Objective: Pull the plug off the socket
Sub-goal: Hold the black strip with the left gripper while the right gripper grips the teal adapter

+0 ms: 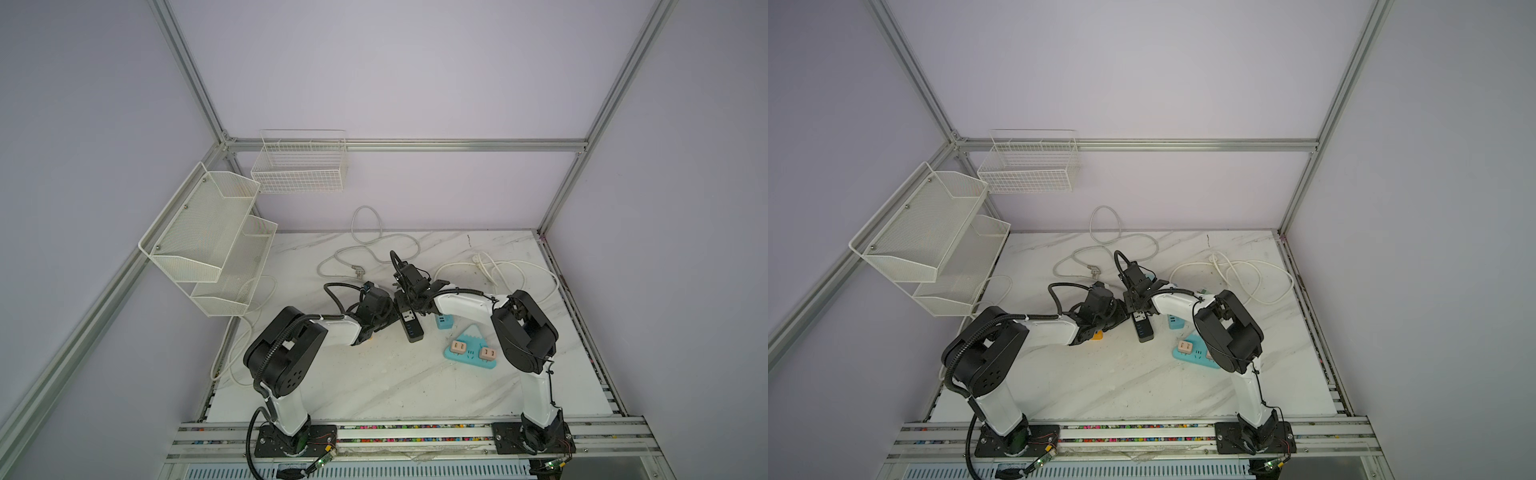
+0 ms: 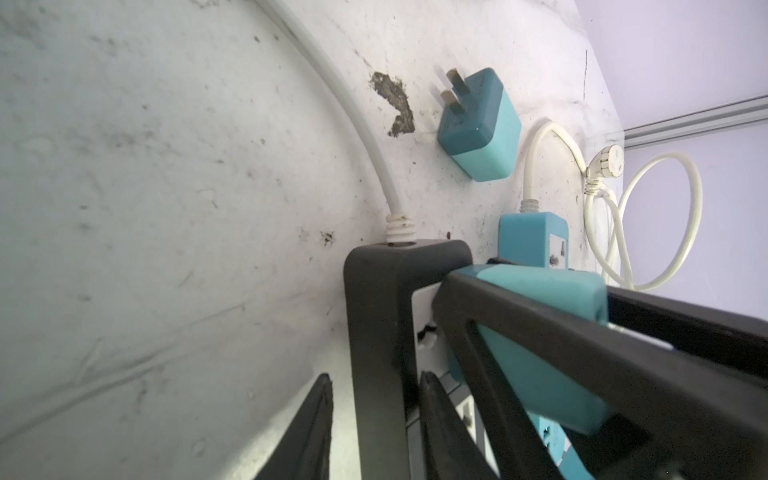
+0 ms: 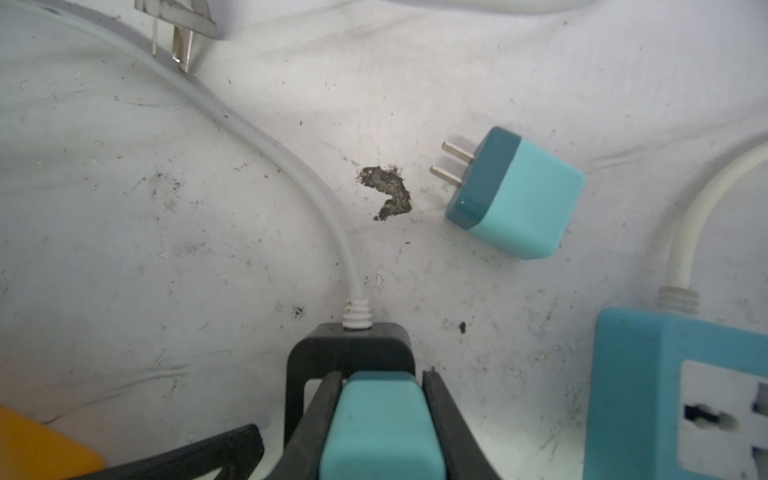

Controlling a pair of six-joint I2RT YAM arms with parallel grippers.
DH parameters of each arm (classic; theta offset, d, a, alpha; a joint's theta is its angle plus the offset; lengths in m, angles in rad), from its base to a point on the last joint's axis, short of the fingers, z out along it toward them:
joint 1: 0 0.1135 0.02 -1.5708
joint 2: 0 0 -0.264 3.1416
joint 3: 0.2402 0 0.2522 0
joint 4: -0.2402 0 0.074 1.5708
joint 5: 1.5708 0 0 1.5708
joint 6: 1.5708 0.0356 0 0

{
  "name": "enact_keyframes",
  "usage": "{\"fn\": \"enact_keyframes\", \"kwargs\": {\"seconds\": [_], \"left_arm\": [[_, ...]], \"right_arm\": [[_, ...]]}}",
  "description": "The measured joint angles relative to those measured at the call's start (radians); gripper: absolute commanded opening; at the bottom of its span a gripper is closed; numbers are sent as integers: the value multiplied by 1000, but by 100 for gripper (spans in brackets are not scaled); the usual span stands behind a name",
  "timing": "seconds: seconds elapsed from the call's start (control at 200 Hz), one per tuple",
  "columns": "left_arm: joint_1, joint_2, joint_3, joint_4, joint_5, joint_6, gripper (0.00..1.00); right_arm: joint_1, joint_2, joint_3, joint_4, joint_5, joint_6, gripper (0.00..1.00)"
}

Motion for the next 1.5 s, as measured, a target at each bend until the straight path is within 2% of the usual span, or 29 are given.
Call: {"fn": "enact_keyframes", "kwargs": {"seconds": [0.425,0.82,1.065,1.5], "left_arm": [[-15,0,0,0,-52,-29,33],[-30,12,0,33,1,-40,32],[-38,16,0,45,0,-47,31],[-41,16,0,38,-14,-47,25]], "right_arm": [[-7,19,40,-49,-2,19,11],[-8,18,29,-23,0,40,11],[-34,-1,-10,32,-59,53,10],[-13,-1,-9,29,-7,57,9]]}}
